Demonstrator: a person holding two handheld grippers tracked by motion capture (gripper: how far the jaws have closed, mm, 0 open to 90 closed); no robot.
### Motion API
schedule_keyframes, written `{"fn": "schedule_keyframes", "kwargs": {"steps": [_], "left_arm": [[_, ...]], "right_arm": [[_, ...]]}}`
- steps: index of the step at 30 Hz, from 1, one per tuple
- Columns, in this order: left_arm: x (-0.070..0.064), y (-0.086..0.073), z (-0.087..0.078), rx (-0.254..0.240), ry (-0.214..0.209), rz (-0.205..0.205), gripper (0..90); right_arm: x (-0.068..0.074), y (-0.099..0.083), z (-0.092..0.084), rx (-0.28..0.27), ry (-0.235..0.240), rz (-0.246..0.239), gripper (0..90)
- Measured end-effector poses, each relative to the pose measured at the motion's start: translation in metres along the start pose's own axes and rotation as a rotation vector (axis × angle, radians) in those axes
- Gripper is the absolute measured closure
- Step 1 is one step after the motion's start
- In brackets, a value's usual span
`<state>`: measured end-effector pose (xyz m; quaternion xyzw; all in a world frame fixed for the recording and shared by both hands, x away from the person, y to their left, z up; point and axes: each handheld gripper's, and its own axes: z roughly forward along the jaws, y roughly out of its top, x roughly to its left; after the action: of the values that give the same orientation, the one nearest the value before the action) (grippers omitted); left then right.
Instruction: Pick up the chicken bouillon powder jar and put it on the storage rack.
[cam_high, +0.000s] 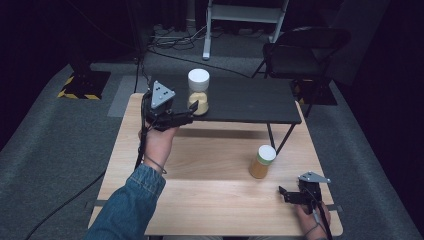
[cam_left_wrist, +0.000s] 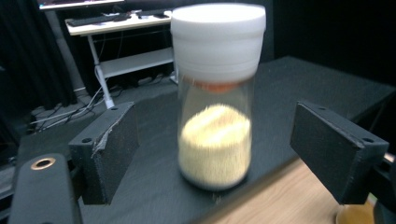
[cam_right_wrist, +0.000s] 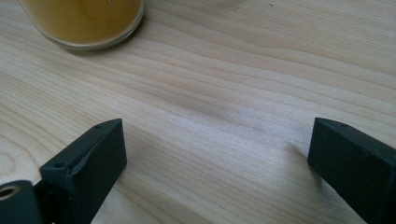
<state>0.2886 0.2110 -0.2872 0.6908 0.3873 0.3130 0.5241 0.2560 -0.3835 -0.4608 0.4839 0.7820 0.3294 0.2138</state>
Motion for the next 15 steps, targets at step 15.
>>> {"fn": "schedule_keyframes", "kwargs": {"steps": [15], "left_arm": [[-0.017,-0.065,-0.014,0.029,0.035,0.033,13.3]], "right_arm": [[0.000,0.000,0.000,0.000,0.000,0.000,4.2]]}}
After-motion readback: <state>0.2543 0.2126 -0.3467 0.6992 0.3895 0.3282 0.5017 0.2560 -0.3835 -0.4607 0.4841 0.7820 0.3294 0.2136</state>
